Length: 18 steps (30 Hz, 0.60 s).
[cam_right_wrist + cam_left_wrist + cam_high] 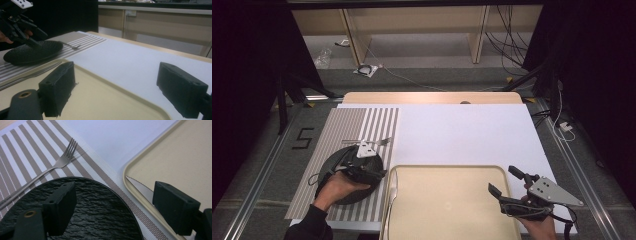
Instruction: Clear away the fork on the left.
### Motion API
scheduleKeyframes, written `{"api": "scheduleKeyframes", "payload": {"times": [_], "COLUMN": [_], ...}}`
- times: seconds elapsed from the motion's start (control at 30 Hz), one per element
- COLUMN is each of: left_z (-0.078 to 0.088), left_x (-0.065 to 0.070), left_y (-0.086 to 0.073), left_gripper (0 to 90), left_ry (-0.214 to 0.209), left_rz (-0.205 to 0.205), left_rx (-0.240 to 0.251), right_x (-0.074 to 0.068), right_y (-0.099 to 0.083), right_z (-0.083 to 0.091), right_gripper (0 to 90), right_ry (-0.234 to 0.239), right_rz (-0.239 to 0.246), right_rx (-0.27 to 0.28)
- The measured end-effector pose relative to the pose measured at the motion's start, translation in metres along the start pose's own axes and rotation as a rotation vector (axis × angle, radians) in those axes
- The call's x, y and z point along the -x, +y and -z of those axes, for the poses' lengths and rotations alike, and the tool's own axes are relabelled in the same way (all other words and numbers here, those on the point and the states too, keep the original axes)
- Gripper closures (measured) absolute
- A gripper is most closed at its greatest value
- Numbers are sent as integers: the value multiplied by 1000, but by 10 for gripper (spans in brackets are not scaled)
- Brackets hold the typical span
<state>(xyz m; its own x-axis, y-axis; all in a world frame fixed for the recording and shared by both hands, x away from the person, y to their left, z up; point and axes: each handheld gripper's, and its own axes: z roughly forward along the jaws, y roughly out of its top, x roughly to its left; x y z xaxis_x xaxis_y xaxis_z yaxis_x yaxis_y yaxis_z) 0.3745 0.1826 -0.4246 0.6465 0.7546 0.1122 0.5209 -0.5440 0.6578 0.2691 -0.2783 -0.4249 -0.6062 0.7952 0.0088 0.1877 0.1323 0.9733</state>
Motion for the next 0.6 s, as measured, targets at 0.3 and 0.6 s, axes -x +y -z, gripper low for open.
{"api": "scheduleKeyframes", "payload": {"times": [0.3,0.6], "left_z": [-8,-15], "left_x": [-13,-37], "left_y": [8,17], "left_gripper": [197,212], "left_ry": [19,28], "left_rz": [-9,-21], "left_rx": [-11,-50], "right_x": [0,0], "right_y": [0,0], "right_z": [0,0], "right_gripper": [162,162], "right_ry": [1,1], "right_rz": [-7,-2], "right_rx": [-2,-3]}}
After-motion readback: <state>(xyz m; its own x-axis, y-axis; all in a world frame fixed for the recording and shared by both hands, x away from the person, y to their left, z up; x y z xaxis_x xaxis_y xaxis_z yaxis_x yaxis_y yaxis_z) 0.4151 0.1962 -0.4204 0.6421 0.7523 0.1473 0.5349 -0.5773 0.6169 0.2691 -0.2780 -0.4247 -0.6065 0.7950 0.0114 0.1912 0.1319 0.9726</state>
